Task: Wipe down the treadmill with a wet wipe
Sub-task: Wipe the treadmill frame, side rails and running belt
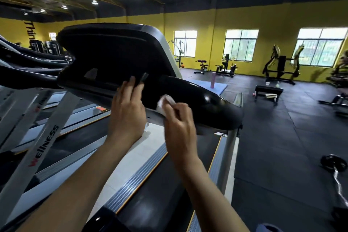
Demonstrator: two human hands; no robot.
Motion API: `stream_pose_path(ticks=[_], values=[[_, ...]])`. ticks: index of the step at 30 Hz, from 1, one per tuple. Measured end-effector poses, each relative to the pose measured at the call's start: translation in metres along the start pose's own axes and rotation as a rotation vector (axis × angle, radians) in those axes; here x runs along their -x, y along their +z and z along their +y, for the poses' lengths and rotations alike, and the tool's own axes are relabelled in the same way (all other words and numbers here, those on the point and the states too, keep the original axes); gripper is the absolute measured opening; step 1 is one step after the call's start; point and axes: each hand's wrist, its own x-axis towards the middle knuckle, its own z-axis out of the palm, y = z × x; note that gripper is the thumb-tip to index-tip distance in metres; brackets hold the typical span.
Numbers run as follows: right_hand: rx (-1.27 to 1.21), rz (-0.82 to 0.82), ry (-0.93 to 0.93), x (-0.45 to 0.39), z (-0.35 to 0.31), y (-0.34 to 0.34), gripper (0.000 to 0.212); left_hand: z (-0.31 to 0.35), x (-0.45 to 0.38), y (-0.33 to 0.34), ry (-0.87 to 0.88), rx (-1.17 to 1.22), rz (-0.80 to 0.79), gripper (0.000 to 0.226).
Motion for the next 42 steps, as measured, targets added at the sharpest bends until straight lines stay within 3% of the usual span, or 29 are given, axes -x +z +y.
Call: stream_pose_path(ticks=[3,6,8,13,15,18,22,24,26,30,32,34,39,42], values=[[-0.096,0.146,0.170,0.011,0.041,-0.020,0.035,0.004,0.006,0.011,0.219,-0.010,-0.078,0.056],[-0.124,0.169,0.514,0.001,0.078,-0.035,0.031,0.008,0.011,0.018,0.232,0.062,-0.117,0.056],[-0.119,0.159,0.629,-0.004,0.084,-0.038,0.027,0.013,0.012,0.019,0.224,0.076,-0.087,0.056],[-0.096,0.106,0.158,-0.010,0.034,-0.025,0.035,0.039,0.007,0.031,0.307,0.070,-0.015,0.051],[-0.106,0.077,0.094,-0.014,0.039,-0.024,0.038,0.057,0.002,0.039,0.346,0.072,-0.009,0.050],[-0.164,0.110,0.213,-0.012,0.085,-0.029,0.036,0.075,0.000,0.050,0.356,0.060,0.018,0.047],[-0.213,0.054,0.636,-0.014,0.174,-0.035,0.023,0.080,0.001,0.057,0.333,0.024,0.055,0.045],[-0.186,0.018,0.732,-0.018,0.195,-0.032,0.022,0.084,0.001,0.060,0.328,-0.015,0.071,0.044],[-0.194,0.031,0.613,-0.025,0.184,-0.032,0.030,0.091,0.001,0.065,0.313,-0.049,0.098,0.044],[-0.343,0.010,0.093,-0.043,0.132,-0.039,0.037,0.114,0.003,0.081,0.229,-0.095,0.163,0.043],[-0.398,-0.044,0.020,-0.047,0.139,-0.041,0.043,0.129,0.003,0.089,0.203,-0.137,0.166,0.043],[-0.447,-0.048,0.084,-0.040,0.179,-0.035,0.041,0.147,0.002,0.099,0.204,-0.191,0.154,0.043],[-0.442,-0.119,0.555,-0.022,0.326,-0.005,0.043,0.189,0.004,0.135,0.253,-0.373,0.125,0.040],[-0.414,-0.182,0.675,-0.031,0.384,0.012,0.036,0.209,0.005,0.157,0.251,-0.471,0.076,0.041]])
